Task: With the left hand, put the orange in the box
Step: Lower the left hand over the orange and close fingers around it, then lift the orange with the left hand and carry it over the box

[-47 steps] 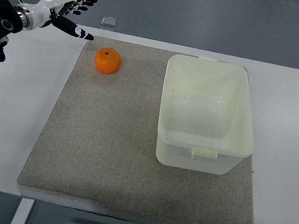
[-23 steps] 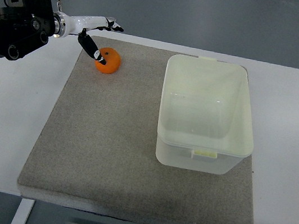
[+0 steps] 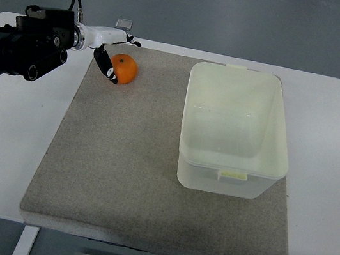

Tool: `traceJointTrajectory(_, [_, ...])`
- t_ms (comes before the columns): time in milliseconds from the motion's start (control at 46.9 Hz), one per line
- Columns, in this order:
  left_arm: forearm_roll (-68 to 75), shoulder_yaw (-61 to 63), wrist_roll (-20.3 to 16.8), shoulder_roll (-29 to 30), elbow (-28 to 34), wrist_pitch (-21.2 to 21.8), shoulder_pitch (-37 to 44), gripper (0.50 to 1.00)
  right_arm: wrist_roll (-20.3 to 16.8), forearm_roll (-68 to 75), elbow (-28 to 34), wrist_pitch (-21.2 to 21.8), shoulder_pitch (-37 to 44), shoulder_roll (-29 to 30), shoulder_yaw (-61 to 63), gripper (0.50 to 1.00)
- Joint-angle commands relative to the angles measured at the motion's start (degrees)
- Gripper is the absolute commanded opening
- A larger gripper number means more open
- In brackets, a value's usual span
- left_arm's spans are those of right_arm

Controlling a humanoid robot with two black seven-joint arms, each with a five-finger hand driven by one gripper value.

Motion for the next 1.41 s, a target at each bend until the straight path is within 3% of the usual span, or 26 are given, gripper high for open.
traceJointTrajectory(0, [0.08,1.03,0.01,-0.09,-0.09,0.55,0.09,0.984,0.0,0.0,0.0,0.0,0.01,0.0,0.0,0.944])
traceJointTrajectory(128, [0.17,1.12,0.01,-0.44,-0.09,0.55,0.35,0.964,0.0,0.0,0.0,0.0,0.01,0.0,0.0,0.944])
traceJointTrajectory(235, [0.96,1.12,-0.08,-0.53,-0.09,0.55,0.44,0.889,0.0,0.0,0.0,0.0,0.01,0.0,0.0,0.944])
traceJointTrajectory(363, [1.66,1.12,-0.08,-0.53,-0.18,0.55,0.53,0.849,0.0,0.0,0.0,0.0,0.01,0.0,0.0,0.944])
traceJointTrajectory(469, [1.75,1.2,-0.08,-0.53,-0.18,0.55,0.53,0.774,0.0,0.0,0.0,0.0,0.01,0.0,0.0,0.944])
traceJointTrajectory(533, [1.75,1.12,-0.08,-0.53,-0.27,0.55,0.44,0.667,0.0,0.0,0.0,0.0,0.01,0.0,0.0,0.944])
traceJointTrajectory(619, [2.28,1.12,-0.17,-0.53,-0.27,0.72,0.44,0.619,0.0,0.0,0.0,0.0,0.01,0.0,0.0,0.944])
traceJointTrajectory(661, [2.45,1.12,-0.17,-0.53,-0.35,0.72,0.18,0.557,0.0,0.0,0.0,0.0,0.01,0.0,0.0,0.944])
traceJointTrajectory(725, [2.46,1.03,-0.17,-0.44,-0.44,0.81,-0.09,0.504,0.0,0.0,0.0,0.0,0.01,0.0,0.0,0.944])
traceJointTrajectory(875, [2.46,0.94,-0.26,0.35,-1.58,0.64,-2.45,0.5,0.0,0.0,0.0,0.0,0.01,0.0,0.0,0.944])
traceJointTrajectory(1003, [2.46,0.68,-0.26,2.71,-6.23,-0.07,-5.44,0.5,0.0,0.0,0.0,0.0,0.09,0.0,0.0,0.944])
traceJointTrajectory(1280, [2.19,-3.09,-0.61,10.89,-22.14,-0.51,-12.65,0.5,0.0,0.0,0.0,0.0,0.01,0.0,0.0,0.944])
traceJointTrajectory(1387, [2.45,-7.58,-1.22,13.79,-28.64,-3.14,-13.97,0.5,0.0,0.0,0.0,0.0,0.01,0.0,0.0,0.944])
